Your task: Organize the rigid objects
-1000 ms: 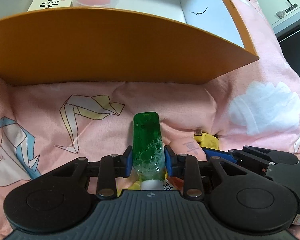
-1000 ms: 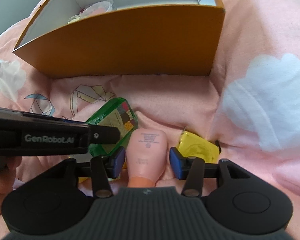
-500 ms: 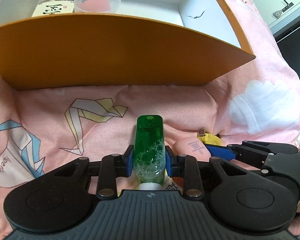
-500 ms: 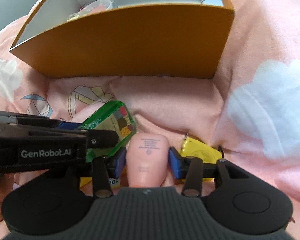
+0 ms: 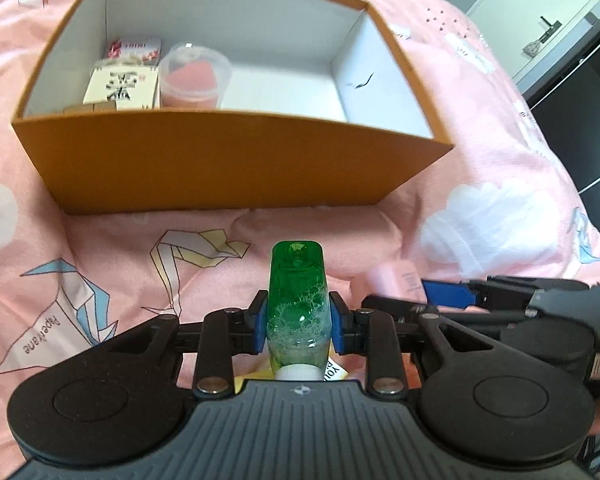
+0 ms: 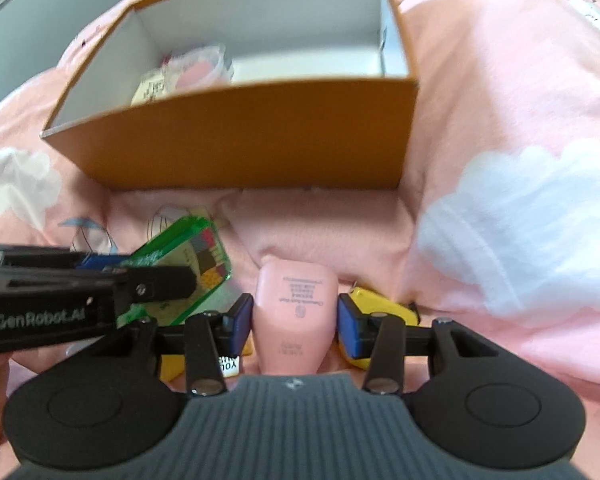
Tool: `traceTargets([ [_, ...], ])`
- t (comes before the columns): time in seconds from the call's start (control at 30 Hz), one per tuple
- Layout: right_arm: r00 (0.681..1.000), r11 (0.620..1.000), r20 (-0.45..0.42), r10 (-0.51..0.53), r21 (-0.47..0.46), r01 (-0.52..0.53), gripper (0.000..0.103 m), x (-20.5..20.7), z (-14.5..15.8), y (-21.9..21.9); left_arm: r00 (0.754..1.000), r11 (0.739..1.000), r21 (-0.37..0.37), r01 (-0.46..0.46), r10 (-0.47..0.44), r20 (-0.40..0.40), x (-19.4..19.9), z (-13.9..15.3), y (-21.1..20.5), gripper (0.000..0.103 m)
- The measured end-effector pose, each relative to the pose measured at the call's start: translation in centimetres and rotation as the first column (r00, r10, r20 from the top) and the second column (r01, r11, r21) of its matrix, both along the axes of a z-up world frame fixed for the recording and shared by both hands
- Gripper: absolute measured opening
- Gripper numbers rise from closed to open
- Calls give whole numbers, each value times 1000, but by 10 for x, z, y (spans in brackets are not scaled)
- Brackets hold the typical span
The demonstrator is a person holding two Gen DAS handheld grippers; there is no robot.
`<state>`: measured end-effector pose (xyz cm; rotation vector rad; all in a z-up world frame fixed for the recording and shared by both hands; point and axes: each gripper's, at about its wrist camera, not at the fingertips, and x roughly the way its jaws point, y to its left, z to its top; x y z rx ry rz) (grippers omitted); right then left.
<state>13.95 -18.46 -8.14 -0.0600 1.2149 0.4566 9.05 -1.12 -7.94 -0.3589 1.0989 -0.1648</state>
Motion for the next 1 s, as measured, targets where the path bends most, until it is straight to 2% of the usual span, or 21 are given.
traceTargets([
  [0.23, 996, 1000, 83, -11, 21, 9, 44, -1, 29, -9, 996, 1000, -8, -8, 9, 89, -10, 29, 0, 34],
  [0.43, 992, 997, 129, 7, 78, -17, 44, 3, 56, -8, 982, 1000, -7, -11, 12, 187, -14, 58, -1, 34],
  [0.67, 978, 990, 208, 31, 131, -59, 43, 12, 93, -2, 965, 999, -18, -31, 35, 261, -4, 81, 2, 34],
  [0.8, 963, 988, 265, 39, 132, -77, 43, 22, 113, 2, 953, 998, -25, -63, 67, 295, 5, 93, 5, 34],
  [1.0, 951, 989, 308, 27, 133, -71, 43, 49, 127, 13, 933, 993, -33, -110, 115, 341, 28, 104, 13, 33],
])
